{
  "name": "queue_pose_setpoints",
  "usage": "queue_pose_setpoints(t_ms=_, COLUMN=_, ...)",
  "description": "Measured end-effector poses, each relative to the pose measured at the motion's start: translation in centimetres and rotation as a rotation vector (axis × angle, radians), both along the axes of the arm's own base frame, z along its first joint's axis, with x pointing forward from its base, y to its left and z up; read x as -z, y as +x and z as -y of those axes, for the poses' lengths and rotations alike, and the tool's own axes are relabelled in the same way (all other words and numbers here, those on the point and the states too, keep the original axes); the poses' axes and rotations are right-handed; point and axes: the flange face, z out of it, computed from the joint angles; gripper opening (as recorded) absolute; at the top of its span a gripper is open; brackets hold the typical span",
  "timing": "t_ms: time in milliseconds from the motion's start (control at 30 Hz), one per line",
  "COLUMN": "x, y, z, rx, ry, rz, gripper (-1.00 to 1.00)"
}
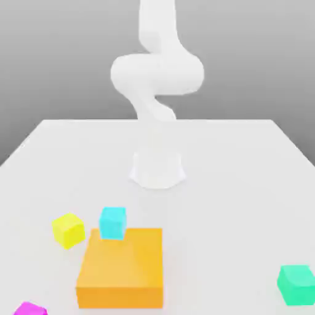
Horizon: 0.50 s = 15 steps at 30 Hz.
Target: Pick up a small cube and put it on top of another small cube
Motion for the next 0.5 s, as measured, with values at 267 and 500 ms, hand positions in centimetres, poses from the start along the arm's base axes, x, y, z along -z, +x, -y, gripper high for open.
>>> queue_pose_setpoints(t_ms=267, x=9.7, y=9.0, z=4.8, rx=0.055, ry=0.051, rz=-0.188, gripper=0.0)
queue_pose_setpoints(t_ms=500, x=20.0, y=14.2, z=9.4, rx=0.117, ry=0.086, rz=-0.346, gripper=0.0)
